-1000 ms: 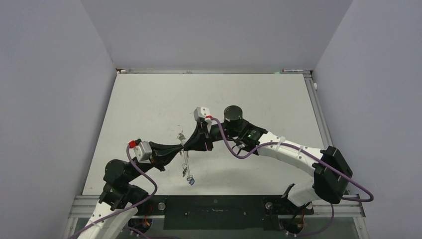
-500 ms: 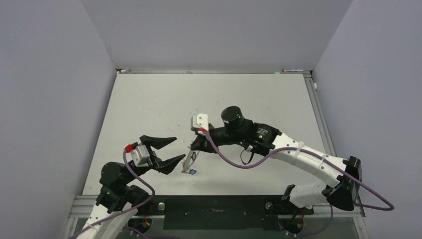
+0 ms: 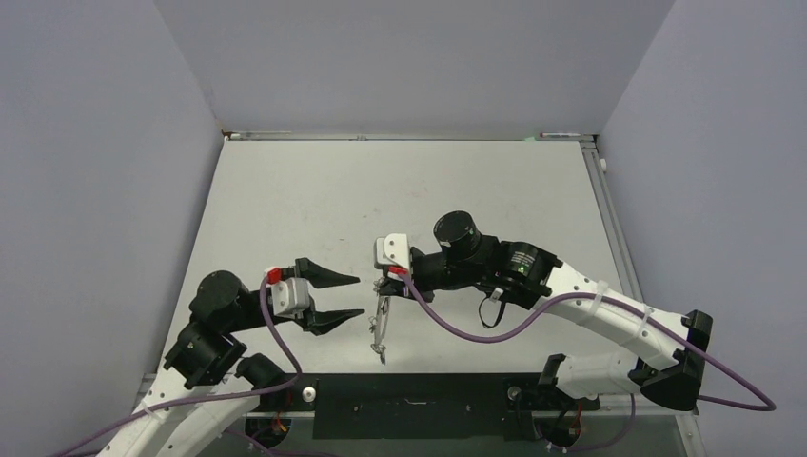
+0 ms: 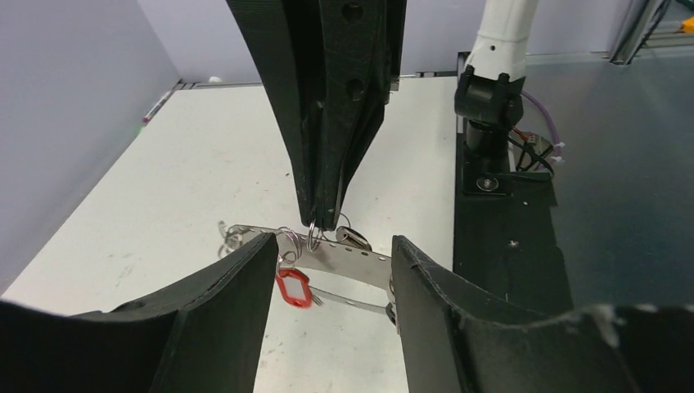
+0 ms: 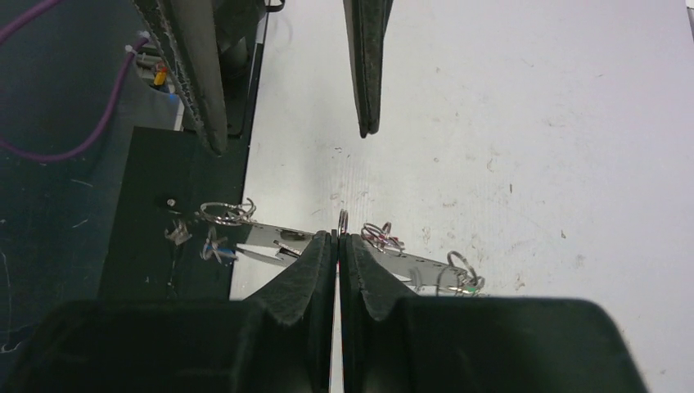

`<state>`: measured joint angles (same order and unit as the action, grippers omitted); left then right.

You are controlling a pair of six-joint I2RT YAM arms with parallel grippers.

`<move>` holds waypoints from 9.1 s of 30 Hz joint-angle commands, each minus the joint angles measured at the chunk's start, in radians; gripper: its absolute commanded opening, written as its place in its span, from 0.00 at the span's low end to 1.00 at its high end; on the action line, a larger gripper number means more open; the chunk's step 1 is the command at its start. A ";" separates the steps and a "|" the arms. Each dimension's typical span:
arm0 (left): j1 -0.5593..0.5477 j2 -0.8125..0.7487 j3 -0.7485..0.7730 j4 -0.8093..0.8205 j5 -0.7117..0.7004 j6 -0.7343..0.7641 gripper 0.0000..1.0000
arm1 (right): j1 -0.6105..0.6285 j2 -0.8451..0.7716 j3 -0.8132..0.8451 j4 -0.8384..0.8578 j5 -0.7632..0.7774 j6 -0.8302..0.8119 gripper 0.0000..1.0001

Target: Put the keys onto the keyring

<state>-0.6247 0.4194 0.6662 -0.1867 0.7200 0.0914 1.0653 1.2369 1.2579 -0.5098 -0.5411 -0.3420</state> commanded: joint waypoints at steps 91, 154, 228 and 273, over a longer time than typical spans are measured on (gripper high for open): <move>-0.044 0.020 -0.220 0.704 -0.024 -0.425 0.00 | 0.052 -0.275 -0.267 0.605 -0.041 0.189 0.39; 0.000 -0.048 -0.221 0.627 -0.018 -0.350 0.24 | 0.009 -0.148 -0.224 0.596 -0.142 0.182 0.05; -0.073 0.122 -0.154 0.314 0.155 -0.130 0.29 | 0.144 0.105 0.303 -0.392 0.180 0.089 0.05; -0.099 0.150 -0.138 0.265 0.122 -0.100 0.03 | 0.171 0.089 0.301 -0.332 0.176 0.094 0.05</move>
<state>-0.7185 0.5606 0.5026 0.0853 0.8413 -0.0193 1.2266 1.3781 1.5146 -0.9279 -0.3565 -0.2474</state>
